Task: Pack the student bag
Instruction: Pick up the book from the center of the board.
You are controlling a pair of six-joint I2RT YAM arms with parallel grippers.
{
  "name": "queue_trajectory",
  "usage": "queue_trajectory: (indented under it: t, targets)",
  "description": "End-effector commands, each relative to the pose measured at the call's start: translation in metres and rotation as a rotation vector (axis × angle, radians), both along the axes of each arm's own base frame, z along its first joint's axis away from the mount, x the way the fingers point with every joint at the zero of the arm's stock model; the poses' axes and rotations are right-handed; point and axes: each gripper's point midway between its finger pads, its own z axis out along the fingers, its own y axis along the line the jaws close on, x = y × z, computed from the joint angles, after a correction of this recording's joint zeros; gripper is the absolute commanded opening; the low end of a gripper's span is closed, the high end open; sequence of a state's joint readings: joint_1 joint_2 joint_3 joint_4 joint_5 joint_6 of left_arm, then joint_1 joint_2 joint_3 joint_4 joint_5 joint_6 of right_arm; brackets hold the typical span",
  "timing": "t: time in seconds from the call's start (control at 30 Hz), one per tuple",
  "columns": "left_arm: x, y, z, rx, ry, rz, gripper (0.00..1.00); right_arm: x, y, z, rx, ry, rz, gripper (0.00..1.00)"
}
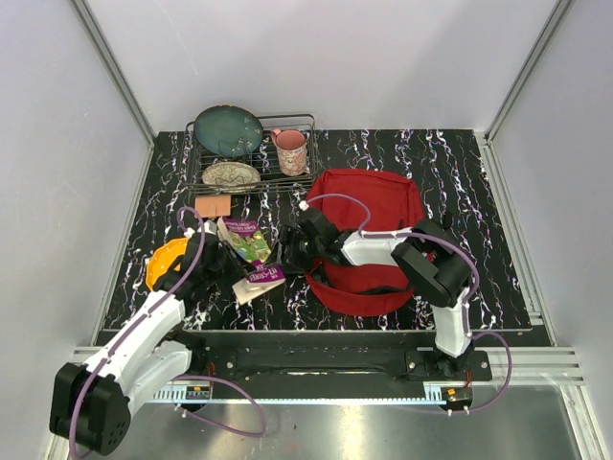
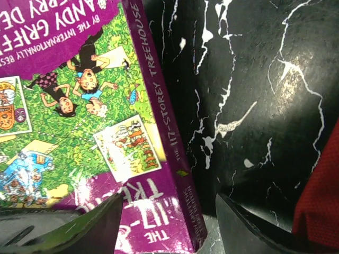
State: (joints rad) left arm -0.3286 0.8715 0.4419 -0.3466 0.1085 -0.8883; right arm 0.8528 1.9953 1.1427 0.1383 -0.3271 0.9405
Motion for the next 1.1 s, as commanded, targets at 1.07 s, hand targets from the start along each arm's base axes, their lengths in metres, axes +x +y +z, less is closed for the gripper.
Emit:
queue_trajectory:
  t: [1.07]
  targets:
    - [-0.028,-0.141,0.237,-0.490,-0.631,-0.759,0.00,-0.046,-0.083,0.229,0.537,-0.358,-0.062,0.56]
